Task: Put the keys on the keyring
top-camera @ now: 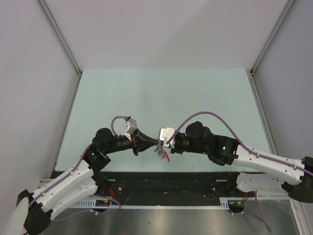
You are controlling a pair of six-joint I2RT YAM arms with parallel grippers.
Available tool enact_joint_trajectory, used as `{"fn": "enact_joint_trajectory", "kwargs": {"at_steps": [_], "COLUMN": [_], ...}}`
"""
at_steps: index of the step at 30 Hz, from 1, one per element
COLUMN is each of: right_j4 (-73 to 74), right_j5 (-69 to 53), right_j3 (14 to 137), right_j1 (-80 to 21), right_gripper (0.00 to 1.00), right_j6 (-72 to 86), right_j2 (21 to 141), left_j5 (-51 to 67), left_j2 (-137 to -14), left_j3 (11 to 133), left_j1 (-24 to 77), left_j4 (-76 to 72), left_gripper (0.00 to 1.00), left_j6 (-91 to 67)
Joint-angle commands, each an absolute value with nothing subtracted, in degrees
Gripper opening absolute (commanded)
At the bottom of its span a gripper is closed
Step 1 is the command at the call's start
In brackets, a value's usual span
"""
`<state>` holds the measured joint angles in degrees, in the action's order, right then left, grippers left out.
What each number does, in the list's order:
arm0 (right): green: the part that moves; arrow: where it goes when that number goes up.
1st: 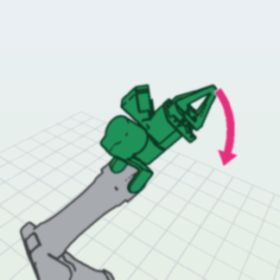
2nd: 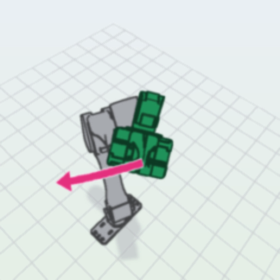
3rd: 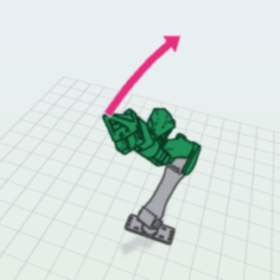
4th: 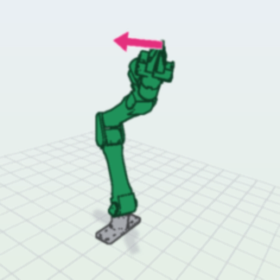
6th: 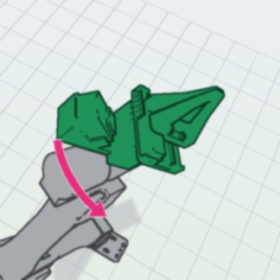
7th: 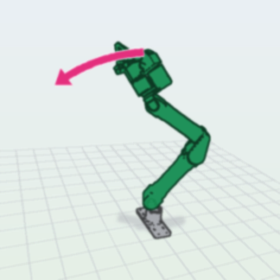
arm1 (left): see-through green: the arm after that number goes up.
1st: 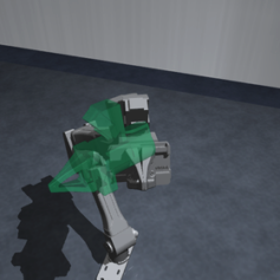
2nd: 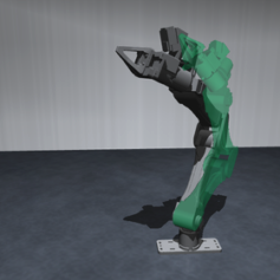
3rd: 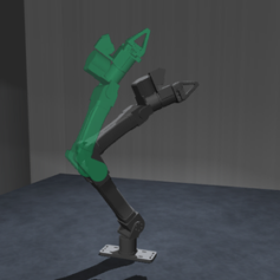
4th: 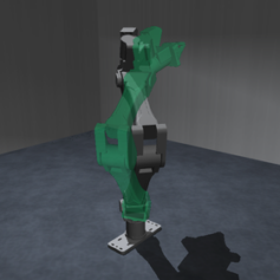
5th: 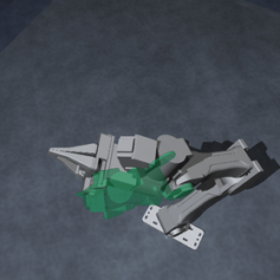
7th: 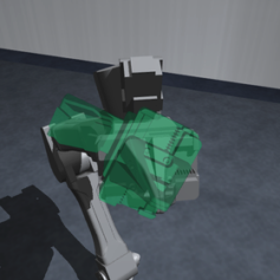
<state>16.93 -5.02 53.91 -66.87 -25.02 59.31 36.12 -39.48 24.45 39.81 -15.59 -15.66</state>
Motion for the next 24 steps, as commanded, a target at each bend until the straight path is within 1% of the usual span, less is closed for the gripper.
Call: {"fn": "enact_joint_trajectory", "kwargs": {"at_steps": [1, 6, 7, 8, 10, 11, 13, 14, 18, 19, 21, 22, 24], "right_j4": [15.12, 15.38, 15.47, 15.64, 16.34, 17.65, 19.15, 19.94, 21.00, 21.53, 22.50, 22.85, 23.20], "right_j5": [-8.88, -6.07, -5.46, -4.49, -4.13, -4.13, -3.96, -3.87, -4.92, -5.18, -5.62, -5.97, -6.59], "right_j3": [53.17, 53.26, 53.26, 53.26, 54.13, 54.58, 56.24, 56.60, 57.83, 58.18, 58.71, 58.71, 58.80], "right_j1": [-66.80, -66.53, -66.53, -66.53, -66.53, -66.53, -66.45, -66.36, -66.01, -66.01, -65.92, -65.74, -65.31], "right_gripper": [0.00, 0.00, 0.00, 0.00, 0.00, 0.00, 0.00, 0.00, 0.00, 0.00, 0.00, 0.00, 0.00], "right_j6": [-22.33, -22.59, -22.94, -23.20, -24.95, -25.57, -26.71, -27.41, -29.44, -29.79, -30.67, -30.93, -31.46], "right_j2": [57.57, 57.48, 57.48, 57.13, 56.61, 56.60, 56.86, 57.04, 57.83, 58.09, 58.18, 58.10, 58.10], "left_j5": [31.47, 29.53, 29.44, 29.36, 28.66, 28.22, 27.51, 27.25, 25.58, 26.36, 27.77, 29.95, 31.81], "left_j2": [-36.92, -35.34, -35.16, -34.90, -33.75, -33.31, -32.08, -31.56, -29.80, -29.88, -30.75, -31.46, -34.09], "left_j3": [22.43, 19.08, 18.12, 17.58, 16.18, 15.91, 15.47, 15.29, 14.50, 15.89, 19.40, 20.55, 24.49], "left_j1": [39.64, 39.55, 39.64, 39.64, 39.55, 39.64, 39.64, 39.55, 39.55, 39.55, 39.55, 39.55, 39.55], "left_j4": [-30.23, -35.68, -36.38, -37.60, -38.32, -37.97, -36.74, -35.61, -33.32, -31.83, -25.42, -21.05, -17.07], "left_gripper": [0.00, 0.01, 0.04, 0.10, 0.15, 0.20, 0.24, 0.28, 0.36, 0.38, 0.46, 0.52, 0.56], "left_j6": [-20.39, -22.40, -22.67, -22.94, -23.38, -23.47, -23.12, -22.77, -20.93, -19.96, -14.89, -12.85, -8.10]}}
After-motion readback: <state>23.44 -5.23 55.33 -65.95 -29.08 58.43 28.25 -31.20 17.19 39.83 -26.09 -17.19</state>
